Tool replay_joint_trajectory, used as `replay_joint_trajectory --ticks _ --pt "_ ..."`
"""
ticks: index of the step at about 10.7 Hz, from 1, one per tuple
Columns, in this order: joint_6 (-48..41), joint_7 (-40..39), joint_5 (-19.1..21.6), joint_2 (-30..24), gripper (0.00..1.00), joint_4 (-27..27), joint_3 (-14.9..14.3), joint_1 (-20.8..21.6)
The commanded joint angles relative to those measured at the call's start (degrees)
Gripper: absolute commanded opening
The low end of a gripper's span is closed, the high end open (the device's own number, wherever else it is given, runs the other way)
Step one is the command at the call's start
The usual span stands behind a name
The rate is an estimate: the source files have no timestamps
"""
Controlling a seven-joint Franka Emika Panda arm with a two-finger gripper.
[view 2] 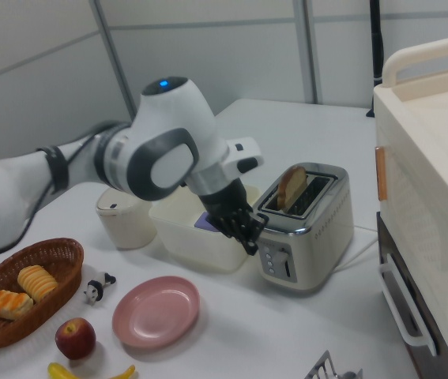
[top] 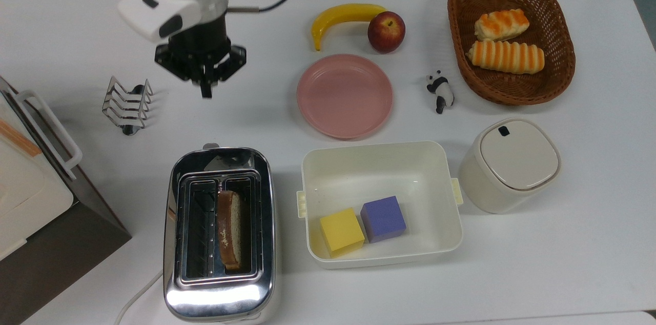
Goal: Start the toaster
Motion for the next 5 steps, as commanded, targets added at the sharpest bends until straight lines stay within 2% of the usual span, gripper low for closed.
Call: replay_joint_trajectory --ticks 1,5 --pt "7.3 -1.5 1.0 6.0 0.00 1.7 0.0 -0.3" --pt "17.0 -0.9 2.0 11.3 0.00 1.4 0.2 -0.3"
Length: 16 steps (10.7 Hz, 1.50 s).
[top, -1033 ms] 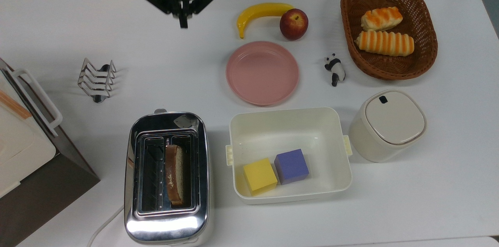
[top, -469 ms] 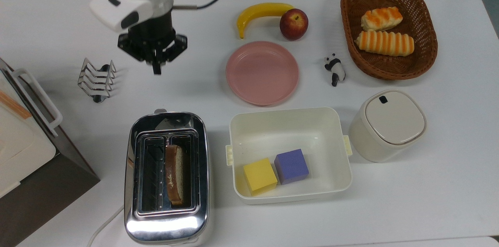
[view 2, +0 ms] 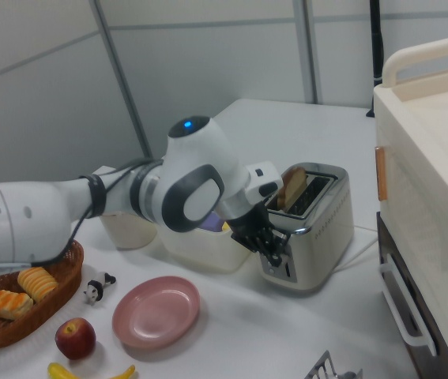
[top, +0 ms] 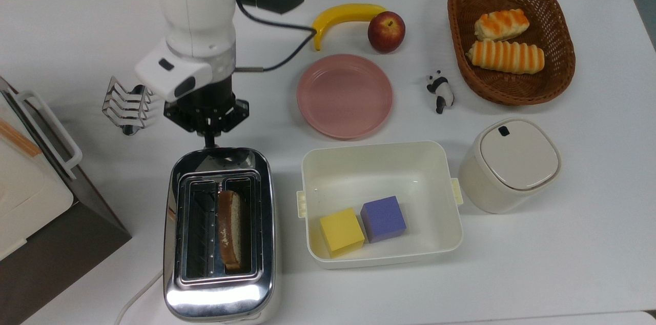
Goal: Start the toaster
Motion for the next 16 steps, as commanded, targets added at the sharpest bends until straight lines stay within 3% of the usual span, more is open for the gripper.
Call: replay_joint_trajectory --ticks 1,4,8,10,16 --pt "6.0 -1.0 1.7 4.1 0.00 0.9 0.2 0.0" --pt "6.3 -1.0 1.3 9.2 0.00 0.8 0.2 0.1" --pt "6.1 -1.0 1.5 9.6 0.00 0.9 0.2 0.1" --pt "5.0 -0.7 1.5 6.4 0.00 0.9 0.0 0.2" --pt "-11.0 1.2 1.5 -3.8 0.00 3.0 0.2 1.8"
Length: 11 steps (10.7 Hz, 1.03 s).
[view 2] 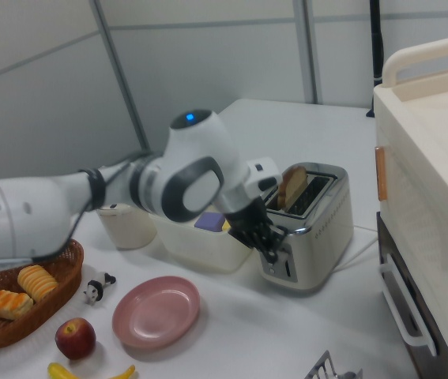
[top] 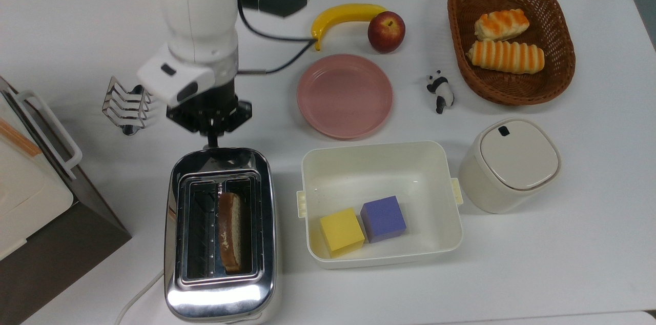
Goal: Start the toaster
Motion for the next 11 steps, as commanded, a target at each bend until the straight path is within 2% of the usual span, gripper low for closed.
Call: replay_joint_trajectory --ticks 1,3,5,7,8,9,11 --pt "-9.0 3.6 0.8 -4.5 0.00 1.0 0.2 2.6" --pt "-14.8 7.5 0.5 -4.8 0.00 3.8 0.2 4.8" --pt "-19.2 9.0 0.5 -7.8 0.00 3.9 0.1 7.3" --pt "-23.7 10.5 0.4 -10.2 0.00 3.8 0.2 7.9" --pt "-26.3 10.5 0.4 -11.3 0.04 3.7 0.2 7.9" --pt "-28.6 10.4 0.4 -12.8 0.15 3.6 0.2 7.8" --pt "-30.4 10.4 0.3 -14.1 0.46 3.6 -0.2 7.7"
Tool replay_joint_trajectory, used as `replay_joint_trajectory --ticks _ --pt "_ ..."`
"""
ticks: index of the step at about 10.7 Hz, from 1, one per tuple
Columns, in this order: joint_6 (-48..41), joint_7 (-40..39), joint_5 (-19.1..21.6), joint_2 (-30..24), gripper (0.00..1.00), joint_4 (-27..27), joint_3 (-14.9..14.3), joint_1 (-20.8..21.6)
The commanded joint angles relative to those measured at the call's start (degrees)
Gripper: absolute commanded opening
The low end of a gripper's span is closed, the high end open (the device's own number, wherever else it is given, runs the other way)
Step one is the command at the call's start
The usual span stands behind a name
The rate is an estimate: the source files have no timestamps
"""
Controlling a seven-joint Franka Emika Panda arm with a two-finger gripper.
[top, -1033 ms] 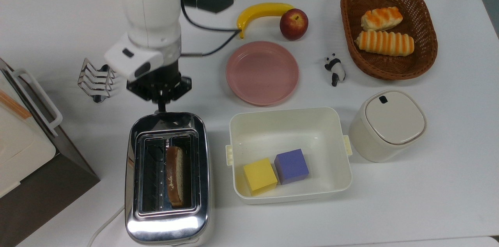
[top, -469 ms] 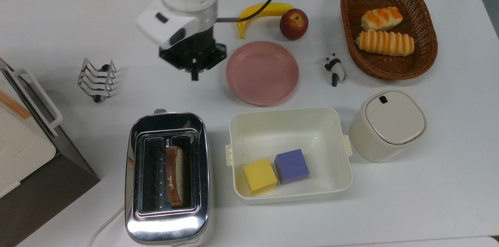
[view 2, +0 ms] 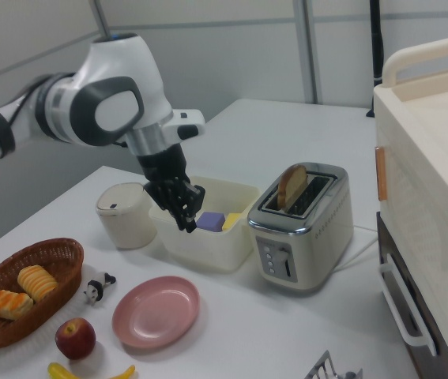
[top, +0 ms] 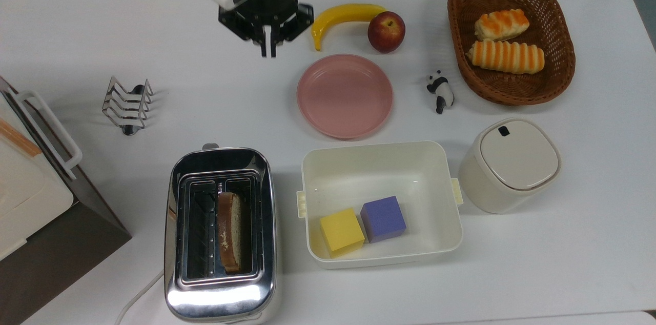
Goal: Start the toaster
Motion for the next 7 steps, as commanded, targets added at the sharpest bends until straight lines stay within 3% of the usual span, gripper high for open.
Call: replay_joint_trajectory --ticks 1,2,4,7 --pt "-4.0 0.7 0.1 -3.6 0.64 -1.5 -0.5 0.3" --pt "-5.3 0.9 -0.3 -4.2 1.00 -1.7 -0.5 0.4" --pt "-5.8 1.1 -2.8 -4.7 1.00 -2.3 -0.3 0.4" --pt "-6.7 1.2 -3.3 -5.8 1.00 -2.1 -0.5 0.0"
